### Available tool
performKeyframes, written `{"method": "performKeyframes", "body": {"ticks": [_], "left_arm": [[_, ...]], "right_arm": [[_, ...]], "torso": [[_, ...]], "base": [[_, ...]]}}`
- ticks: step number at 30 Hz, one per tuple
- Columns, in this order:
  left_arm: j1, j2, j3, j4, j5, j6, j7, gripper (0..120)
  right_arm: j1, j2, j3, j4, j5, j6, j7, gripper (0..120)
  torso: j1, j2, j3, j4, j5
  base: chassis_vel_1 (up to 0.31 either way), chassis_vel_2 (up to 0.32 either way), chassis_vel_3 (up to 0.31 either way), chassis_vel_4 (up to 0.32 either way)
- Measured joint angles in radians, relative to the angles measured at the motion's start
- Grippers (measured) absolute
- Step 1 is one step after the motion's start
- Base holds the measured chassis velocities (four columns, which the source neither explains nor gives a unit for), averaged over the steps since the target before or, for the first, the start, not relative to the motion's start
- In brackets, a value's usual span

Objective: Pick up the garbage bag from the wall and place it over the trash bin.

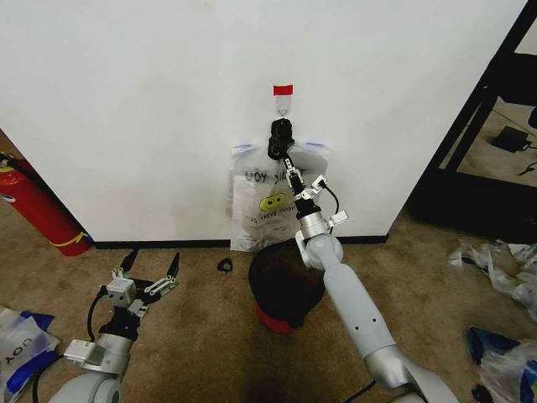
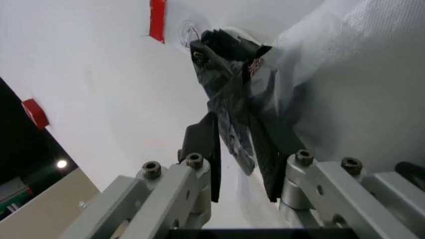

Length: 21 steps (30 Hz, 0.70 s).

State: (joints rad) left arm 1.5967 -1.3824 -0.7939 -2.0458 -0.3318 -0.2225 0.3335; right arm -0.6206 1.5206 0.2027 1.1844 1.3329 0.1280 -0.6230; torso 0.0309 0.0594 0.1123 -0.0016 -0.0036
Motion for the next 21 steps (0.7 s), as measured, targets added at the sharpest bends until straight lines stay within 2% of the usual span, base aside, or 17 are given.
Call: {"method": "performKeyframes", "body": {"ticks": [11,16,21], "left_arm": [[-0.004,0.005,-0.001,0.005,0.0,0.001,0.0,100],[-0.008,0.005,0.001,0.01,0.0,0.001,0.0,100],[-0.01,0.004,0.002,0.014,0.0,0.001,0.0,100]], "right_arm": [[0.004,0.002,-0.01,0.002,-0.012,-0.011,-0.033,18],[0.006,0.0,-0.007,-0.009,-0.021,-0.011,-0.036,0],[0.019,-0.002,0.001,-0.02,-0.02,-0.011,-0.034,0]], "torso": [[0.0,0.0,0.0,0.0,0.0],[0.0,0.0,0.0,0.0,0.0],[0.0,0.0,0.0,0.0,0.0]], "base": [[0.0,0.0,0.0,0.0],[0.0,0.0,0.0,0.0],[0.0,0.0,0.0,0.0]]}}
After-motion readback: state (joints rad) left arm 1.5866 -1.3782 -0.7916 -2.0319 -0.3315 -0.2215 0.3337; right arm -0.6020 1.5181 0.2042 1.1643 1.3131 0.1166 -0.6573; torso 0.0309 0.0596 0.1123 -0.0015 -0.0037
